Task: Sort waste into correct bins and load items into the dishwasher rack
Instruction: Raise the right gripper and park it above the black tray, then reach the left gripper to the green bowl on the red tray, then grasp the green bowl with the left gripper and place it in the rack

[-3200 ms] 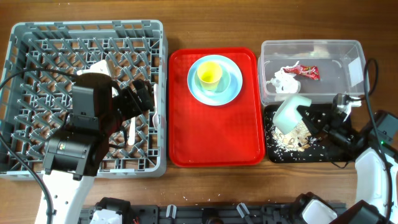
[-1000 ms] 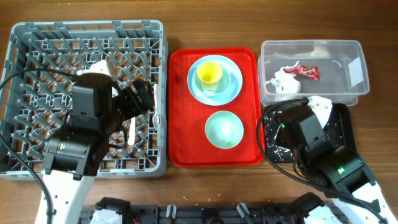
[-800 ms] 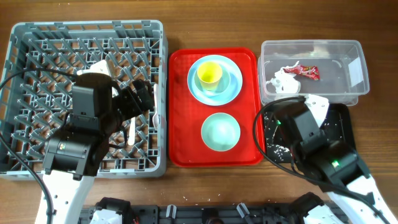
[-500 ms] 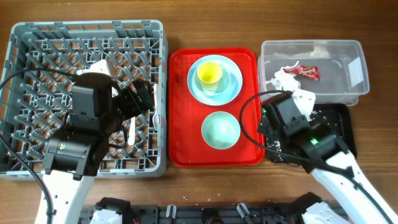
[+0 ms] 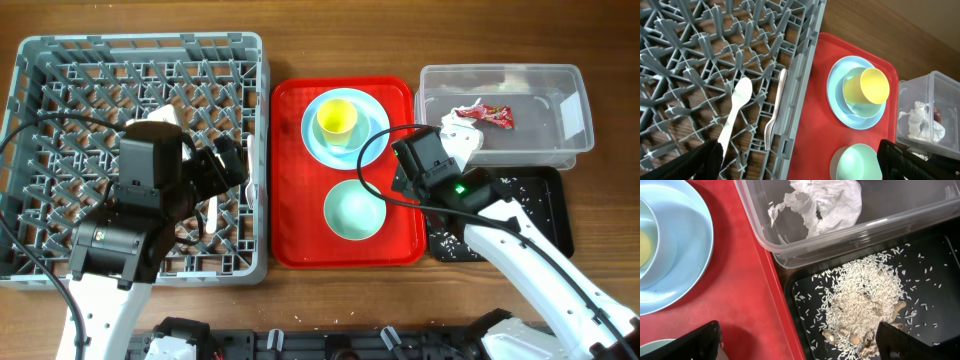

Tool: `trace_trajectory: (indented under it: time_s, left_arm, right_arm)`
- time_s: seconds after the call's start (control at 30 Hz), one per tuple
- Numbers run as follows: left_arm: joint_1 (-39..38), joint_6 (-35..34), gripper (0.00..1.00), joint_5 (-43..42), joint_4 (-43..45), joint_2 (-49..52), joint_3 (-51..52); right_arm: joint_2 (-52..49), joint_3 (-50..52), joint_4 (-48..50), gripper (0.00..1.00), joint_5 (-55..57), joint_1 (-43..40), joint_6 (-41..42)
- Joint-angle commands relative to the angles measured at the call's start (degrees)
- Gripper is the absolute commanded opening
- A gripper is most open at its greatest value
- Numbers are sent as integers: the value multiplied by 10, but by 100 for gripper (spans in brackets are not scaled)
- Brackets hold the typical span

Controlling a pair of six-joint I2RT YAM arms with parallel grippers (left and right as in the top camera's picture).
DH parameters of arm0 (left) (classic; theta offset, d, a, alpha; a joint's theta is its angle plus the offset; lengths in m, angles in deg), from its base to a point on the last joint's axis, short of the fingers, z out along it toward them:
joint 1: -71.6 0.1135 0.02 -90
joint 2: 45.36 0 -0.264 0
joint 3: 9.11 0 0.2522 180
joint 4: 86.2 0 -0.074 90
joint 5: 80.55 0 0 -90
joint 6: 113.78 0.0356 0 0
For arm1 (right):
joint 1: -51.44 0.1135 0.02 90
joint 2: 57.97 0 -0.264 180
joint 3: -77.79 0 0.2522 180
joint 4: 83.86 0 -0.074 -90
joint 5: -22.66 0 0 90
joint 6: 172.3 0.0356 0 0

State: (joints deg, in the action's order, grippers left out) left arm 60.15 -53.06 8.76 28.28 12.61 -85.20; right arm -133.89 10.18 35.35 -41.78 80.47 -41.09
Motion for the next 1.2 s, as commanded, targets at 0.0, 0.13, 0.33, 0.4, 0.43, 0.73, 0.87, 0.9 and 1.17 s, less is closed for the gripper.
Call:
trace_trajectory:
  time_s: [0.0,0.13,0.33,0.4,0.43,0.73,0.87,0.9,1.17]
  left_arm:
    - [3,3,100,3,-4,2,-8]
    - [3,3,92,-42,-22,2,-7]
    - [0,3,66,-99,-77,22,16]
    - [-21,3,63,-104,-76,37,37]
    - [-34,3,62,-104,-72,45,45]
    - [-227,-4,25,-102,89,183,84]
    - [-295,-12,25,-102,181,266,84]
    - [-312,-12,23,-102,209,295,84]
    - [-323,-12,13,30,207,398,84]
  right_arm:
    - [-4,-6,3,100,9,-2,9]
    - [-4,-6,3,100,9,-2,9]
    - [-4,-6,3,100,9,-2,9]
    - [-4,-6,3,100,9,-2,9]
    - [-4,-6,3,100,9,-2,9]
    - [-4,-6,3,100,9,-2,9]
    - [-4,-6,3,100,9,-2,9]
    - [-4,-6,3,100,9,-2,9]
    - [-4,-6,3,100,9,-2,9]
